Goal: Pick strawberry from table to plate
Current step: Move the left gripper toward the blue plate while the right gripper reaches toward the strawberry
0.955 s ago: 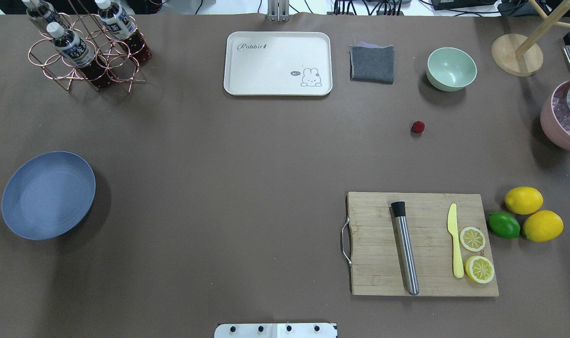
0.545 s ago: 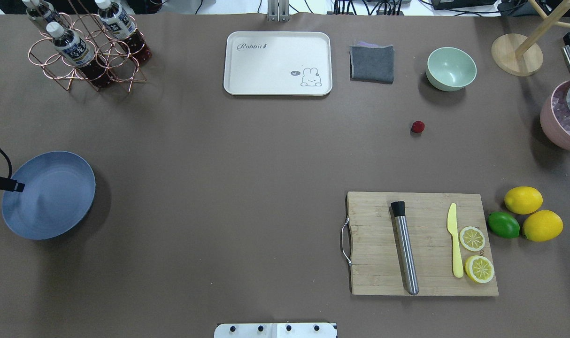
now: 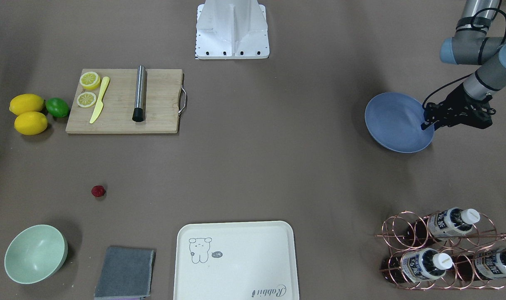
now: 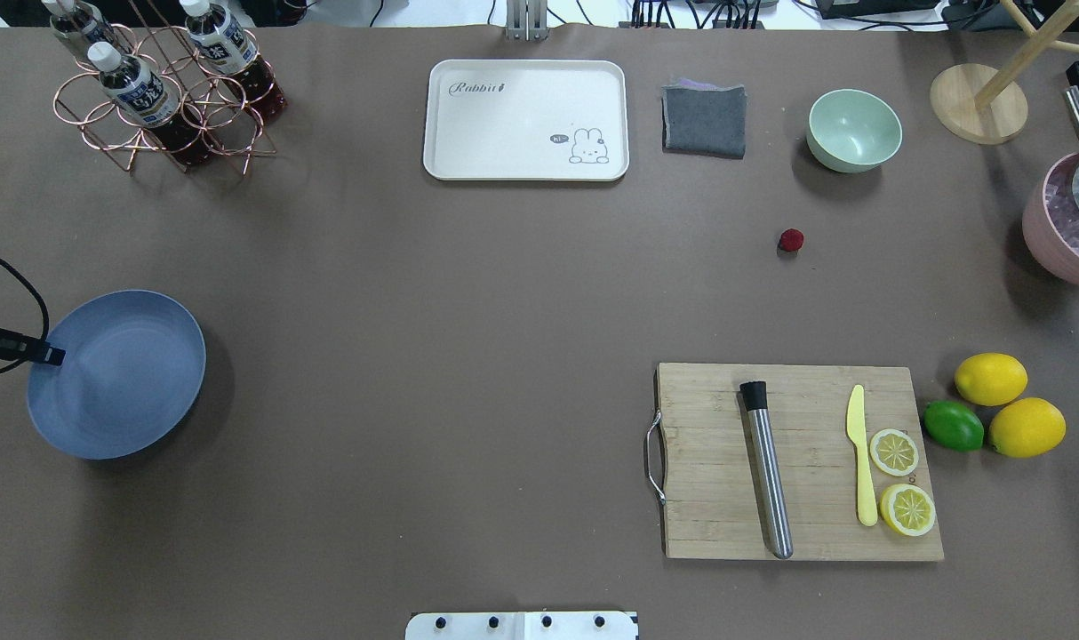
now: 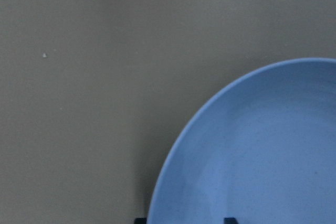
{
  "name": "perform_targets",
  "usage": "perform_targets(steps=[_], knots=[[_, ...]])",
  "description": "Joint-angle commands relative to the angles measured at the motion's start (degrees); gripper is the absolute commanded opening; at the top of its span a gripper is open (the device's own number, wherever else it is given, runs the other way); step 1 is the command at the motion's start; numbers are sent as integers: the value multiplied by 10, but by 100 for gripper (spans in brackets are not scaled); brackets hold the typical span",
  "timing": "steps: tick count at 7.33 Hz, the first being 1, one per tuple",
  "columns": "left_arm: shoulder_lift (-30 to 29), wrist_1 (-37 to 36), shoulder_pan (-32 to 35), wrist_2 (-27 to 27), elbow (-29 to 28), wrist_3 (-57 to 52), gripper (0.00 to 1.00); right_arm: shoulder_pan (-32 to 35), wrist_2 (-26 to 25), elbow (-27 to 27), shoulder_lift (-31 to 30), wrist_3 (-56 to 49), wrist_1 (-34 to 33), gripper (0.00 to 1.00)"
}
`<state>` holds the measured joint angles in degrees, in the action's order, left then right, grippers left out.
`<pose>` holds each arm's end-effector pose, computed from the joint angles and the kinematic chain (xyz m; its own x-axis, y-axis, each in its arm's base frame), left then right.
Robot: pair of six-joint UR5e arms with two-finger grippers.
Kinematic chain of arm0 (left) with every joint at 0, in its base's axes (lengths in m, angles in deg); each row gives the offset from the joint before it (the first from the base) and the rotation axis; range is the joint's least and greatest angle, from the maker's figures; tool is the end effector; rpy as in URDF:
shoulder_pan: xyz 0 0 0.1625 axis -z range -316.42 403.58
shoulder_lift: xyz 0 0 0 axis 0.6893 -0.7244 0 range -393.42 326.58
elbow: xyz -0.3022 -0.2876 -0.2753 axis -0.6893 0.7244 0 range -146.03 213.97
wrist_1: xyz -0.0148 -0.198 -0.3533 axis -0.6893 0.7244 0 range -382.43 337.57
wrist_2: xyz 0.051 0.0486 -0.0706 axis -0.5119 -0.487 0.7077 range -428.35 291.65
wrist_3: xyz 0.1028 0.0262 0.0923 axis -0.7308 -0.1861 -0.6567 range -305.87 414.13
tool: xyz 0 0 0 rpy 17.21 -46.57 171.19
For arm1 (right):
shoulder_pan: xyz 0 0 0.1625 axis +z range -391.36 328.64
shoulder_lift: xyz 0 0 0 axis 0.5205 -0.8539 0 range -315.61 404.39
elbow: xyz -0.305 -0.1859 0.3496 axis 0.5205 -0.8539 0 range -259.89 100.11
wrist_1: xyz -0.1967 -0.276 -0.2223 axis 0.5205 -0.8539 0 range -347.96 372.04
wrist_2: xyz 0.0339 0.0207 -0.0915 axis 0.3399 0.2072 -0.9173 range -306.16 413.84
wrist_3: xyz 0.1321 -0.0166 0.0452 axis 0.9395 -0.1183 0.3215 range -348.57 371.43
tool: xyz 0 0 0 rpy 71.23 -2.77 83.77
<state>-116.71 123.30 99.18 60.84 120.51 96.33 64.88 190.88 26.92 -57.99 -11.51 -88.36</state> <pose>0.2267 -0.4096 0.7314 0.5506 0.2122 -0.8073 -0.0346 0.9721 0.2319 0.0698 -0.3583 0.7268 0.6585 -0.2475 0.7108 0.1612 0.9688 0.1880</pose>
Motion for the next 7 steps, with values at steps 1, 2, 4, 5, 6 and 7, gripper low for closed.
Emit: perform_targets(steps=[1,2,4,5,6,7], knots=[[-5,-5,6,53,27,9,0,0,2,1,0,0,0,100],[-33,-7,8,63,39,64,0,0,2,2,0,0,-1,100],[-141,-8,-44,51,45,244,0,0,26,0,2,3,-1,100],[-189,-23,-93,3,44,304,0,-10,25,-4,14,8,-1,100],[-240,-76,-122,-33,44,327,0,-25,25,-16,55,91,0,100],[-283,-125,-138,-61,45,332,0,-64,25,-16,92,170,6,100]])
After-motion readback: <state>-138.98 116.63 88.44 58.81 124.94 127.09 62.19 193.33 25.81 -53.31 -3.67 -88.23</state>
